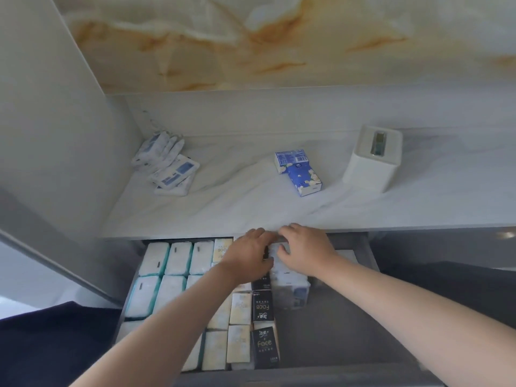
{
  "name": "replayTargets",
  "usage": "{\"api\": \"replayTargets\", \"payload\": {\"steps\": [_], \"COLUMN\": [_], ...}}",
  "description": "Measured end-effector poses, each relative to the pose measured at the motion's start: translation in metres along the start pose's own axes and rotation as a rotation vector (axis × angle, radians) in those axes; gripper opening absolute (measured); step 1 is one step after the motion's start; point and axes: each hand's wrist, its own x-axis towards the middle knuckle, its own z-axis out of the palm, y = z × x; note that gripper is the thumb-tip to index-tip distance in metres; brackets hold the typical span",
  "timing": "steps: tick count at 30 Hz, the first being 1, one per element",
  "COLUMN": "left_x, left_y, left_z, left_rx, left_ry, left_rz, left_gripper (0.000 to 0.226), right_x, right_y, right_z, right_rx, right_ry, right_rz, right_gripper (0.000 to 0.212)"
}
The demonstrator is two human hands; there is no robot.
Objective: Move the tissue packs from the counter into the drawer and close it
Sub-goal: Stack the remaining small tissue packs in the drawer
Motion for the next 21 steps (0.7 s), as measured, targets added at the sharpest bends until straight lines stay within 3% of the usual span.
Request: {"api": "replayTargets", "payload": {"steps": [7,13,16,21], "left_x": [0.008,0.012,0.026,0.049], "left_y": [-0.076,-0.169,-0.209,-0.262], "left_z": [-0.084,-0.127,-0.138,-0.124], "left_rx": [0.080,0.059,0.013,-0.088], "left_ry": [0.194,0.269,0.304,0.118], "left_rz": [-0.098,-0.303,-0.422,-0.560], "left_gripper": [0.035,0.043,0.050,0.054], "right_x": [0.088,0.182,0.223,0.277], "right_y": [-0.053,-0.106,-0.134,-0.165], "right_z": [-0.028,-0.019,-0.008,0.016], "right_rx": [0.203,0.256,0.306,0.432], "right_ry": [0.000,-0.128,-0.186,-0.256], "right_rz": [0.013,-0.042,0.032,0.216], "right_gripper": [0.031,0.036,0.044,0.057]}}
